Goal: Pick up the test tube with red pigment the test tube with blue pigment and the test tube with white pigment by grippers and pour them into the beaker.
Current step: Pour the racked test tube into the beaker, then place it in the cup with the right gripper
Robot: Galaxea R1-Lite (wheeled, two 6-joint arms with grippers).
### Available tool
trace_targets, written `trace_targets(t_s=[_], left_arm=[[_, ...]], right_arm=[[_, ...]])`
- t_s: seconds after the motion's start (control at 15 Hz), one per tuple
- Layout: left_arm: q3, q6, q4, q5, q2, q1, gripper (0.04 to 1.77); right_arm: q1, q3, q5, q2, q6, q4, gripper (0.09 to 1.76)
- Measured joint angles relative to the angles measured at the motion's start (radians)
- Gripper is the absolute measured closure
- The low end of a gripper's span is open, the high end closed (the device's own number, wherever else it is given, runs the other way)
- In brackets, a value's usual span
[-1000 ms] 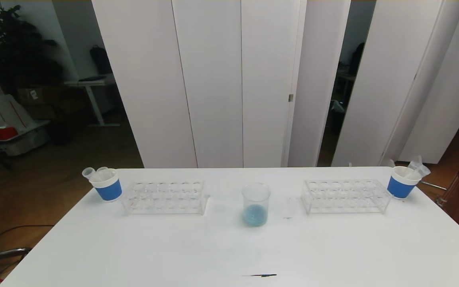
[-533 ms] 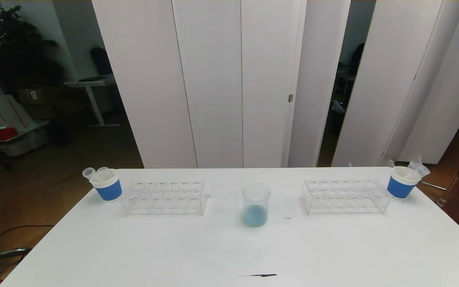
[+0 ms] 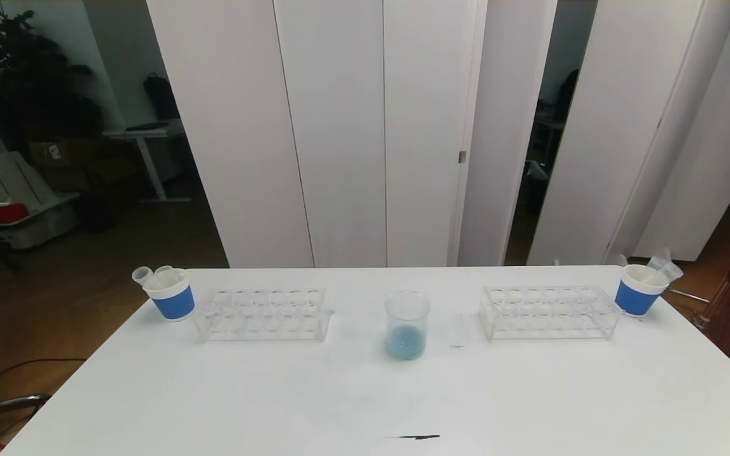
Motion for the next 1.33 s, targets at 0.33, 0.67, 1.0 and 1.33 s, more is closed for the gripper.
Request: trace_targets(t_s=[0.33,0.67,1.0,1.33], left_arm=[[0.0,0.0,0.0,0.0,0.0,0.0,0.06],[0.0,0.0,0.0,0.0,0.0,0.0,0.06],[0.0,0.0,0.0,0.0,0.0,0.0,0.06],[0.0,0.0,0.0,0.0,0.0,0.0,0.06]], right_arm=[[0.031,0.198,-0.006,-0.155,0.0,0.011,0.1],[0.039,0.315,0.001,-0.279,-0.004,0.033,0.1],[0.039,0.354,-0.005,-0.33,-0.01,0.037,0.1],[0.04,0.358,-0.004,-0.334,-0.01,0.036,0.1]])
